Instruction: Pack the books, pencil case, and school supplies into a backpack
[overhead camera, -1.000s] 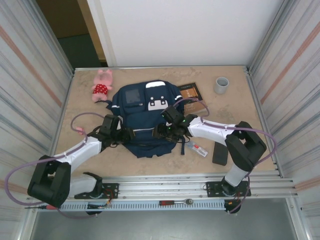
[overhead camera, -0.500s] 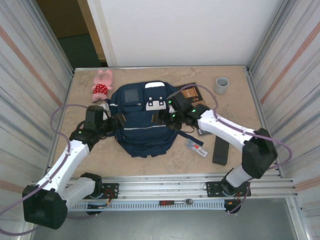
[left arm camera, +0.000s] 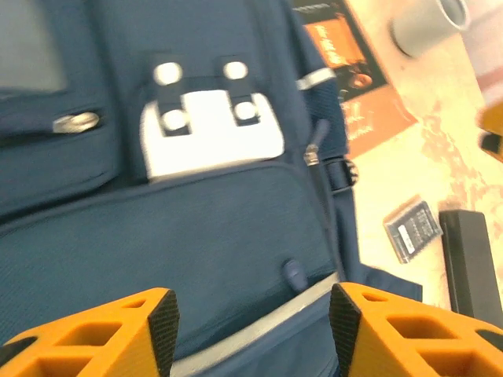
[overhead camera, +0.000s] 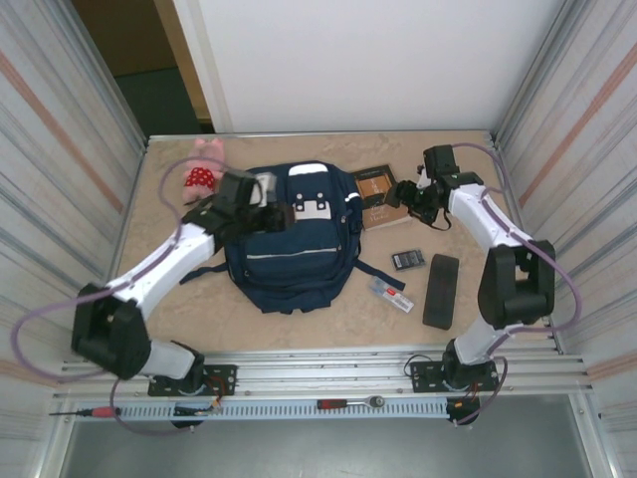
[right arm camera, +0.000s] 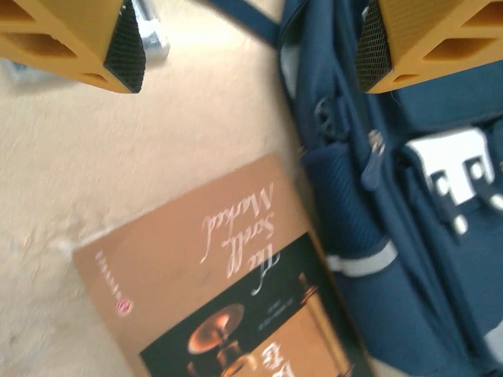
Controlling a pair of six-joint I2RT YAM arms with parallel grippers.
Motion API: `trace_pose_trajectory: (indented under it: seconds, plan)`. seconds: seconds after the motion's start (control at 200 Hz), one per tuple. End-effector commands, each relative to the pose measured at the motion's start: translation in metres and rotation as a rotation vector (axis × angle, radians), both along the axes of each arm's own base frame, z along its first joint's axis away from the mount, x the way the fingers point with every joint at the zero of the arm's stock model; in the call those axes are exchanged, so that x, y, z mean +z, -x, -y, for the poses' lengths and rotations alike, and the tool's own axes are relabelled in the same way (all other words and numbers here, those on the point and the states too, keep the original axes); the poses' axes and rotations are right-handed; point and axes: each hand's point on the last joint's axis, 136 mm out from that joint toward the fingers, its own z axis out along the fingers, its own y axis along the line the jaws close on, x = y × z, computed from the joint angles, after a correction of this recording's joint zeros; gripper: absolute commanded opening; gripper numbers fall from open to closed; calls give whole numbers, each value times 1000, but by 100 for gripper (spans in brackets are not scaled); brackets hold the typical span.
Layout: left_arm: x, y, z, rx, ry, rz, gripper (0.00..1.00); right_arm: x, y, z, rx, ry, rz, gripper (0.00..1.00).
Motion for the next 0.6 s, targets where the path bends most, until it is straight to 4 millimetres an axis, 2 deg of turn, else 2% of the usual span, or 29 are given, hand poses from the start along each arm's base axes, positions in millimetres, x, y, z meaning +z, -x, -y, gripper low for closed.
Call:
trace_pose_trajectory:
  seconds: [0.0,0.07,0.195,0.301,0.411,0.481,0.591]
  plan:
    - [2,-27,38,-112,-39,99,54,14,-37,-10,58,-11,122,72]
    - [-6,-45,55,-129,-43,87,54,10,-55,-19,65,-56,142,72]
    - [-46,-67,68,-129,-84,25,53,-10,-75,-28,56,-96,129,71]
    - [-86,-72,54,-83,-128,-52,52,-40,-82,-32,38,-116,74,70]
    - [-115,-67,27,-17,-134,-126,51,-67,-76,-34,2,-143,-13,68]
    - [-123,-62,9,28,-131,-157,51,-82,-69,-34,-31,-146,-52,68]
    - [-126,-51,-6,54,-132,-173,51,-96,-50,-35,-58,-131,-115,68]
